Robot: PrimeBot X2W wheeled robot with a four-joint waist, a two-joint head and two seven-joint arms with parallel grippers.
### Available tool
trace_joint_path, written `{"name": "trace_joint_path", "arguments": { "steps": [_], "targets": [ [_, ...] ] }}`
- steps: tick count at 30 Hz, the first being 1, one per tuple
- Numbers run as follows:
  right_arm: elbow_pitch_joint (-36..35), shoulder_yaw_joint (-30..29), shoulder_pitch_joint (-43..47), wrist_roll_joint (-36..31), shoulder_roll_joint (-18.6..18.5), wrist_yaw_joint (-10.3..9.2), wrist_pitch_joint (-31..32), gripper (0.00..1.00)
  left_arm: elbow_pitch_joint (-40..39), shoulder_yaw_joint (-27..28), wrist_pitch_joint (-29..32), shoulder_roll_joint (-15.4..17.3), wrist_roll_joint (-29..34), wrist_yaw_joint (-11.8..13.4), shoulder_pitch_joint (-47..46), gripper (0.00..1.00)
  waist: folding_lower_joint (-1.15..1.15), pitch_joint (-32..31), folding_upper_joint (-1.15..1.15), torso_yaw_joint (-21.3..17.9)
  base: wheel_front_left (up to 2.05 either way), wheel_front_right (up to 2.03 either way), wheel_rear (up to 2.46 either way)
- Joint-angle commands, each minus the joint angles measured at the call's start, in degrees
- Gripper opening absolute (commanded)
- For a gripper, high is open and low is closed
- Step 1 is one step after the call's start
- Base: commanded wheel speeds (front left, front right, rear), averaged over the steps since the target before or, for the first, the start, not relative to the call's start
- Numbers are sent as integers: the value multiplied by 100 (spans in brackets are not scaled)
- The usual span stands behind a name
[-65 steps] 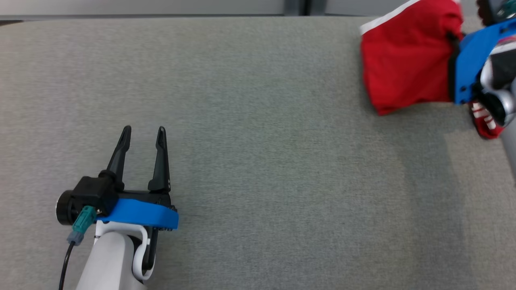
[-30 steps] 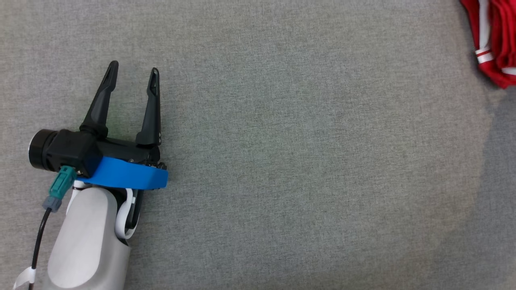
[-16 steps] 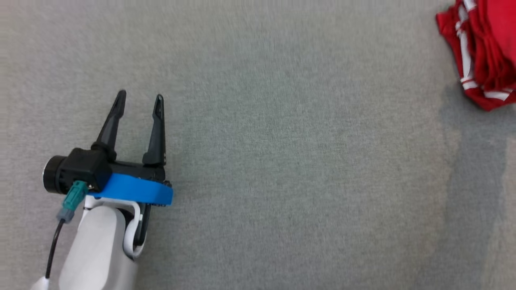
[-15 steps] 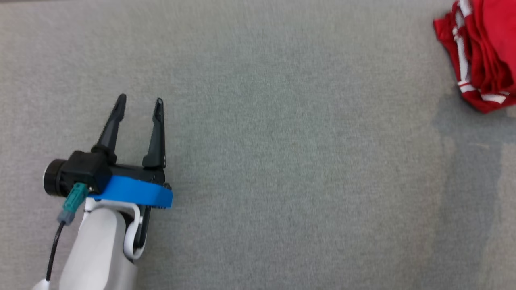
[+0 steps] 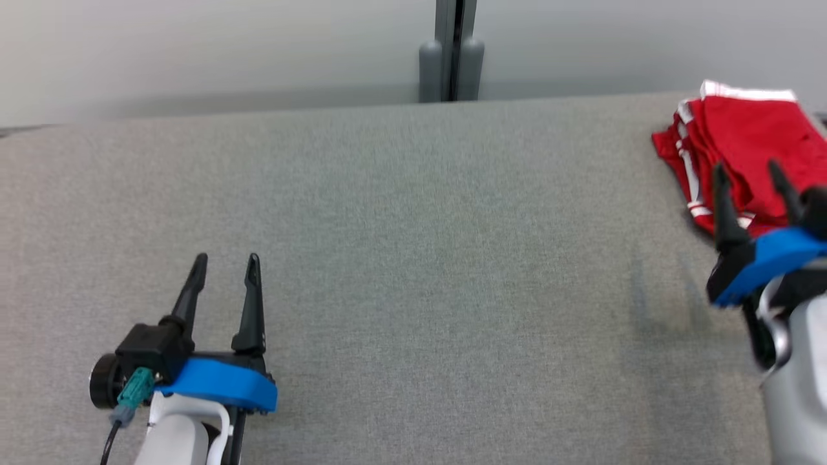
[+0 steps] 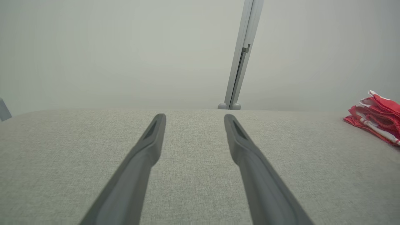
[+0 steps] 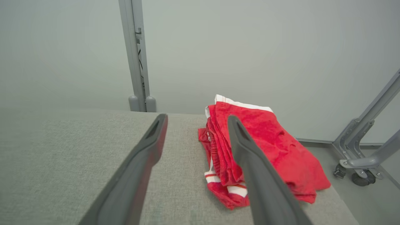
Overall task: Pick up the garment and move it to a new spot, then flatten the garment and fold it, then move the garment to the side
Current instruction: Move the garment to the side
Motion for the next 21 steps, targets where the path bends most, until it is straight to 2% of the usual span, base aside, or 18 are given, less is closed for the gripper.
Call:
{"name": "trace_joint_path", "arguments": {
  "steps": [1,14,21],
  "targets": [
    [-203,70,364,126,126,0,-67,100,8,45,-12,-27,-67,-4,122,100,1,-205,1,-50,0,0,0],
    [-1814,125,2303,317,730,0,-36,100,196,235,-11,-104,-127,10,605,100,1,-780,1,227,0,0,0],
    [-2227,180,2849,268,900,0,-226,100,439,232,-12,-115,-134,15,639,100,1,-836,1,279,0,0,0]
  ]
}}
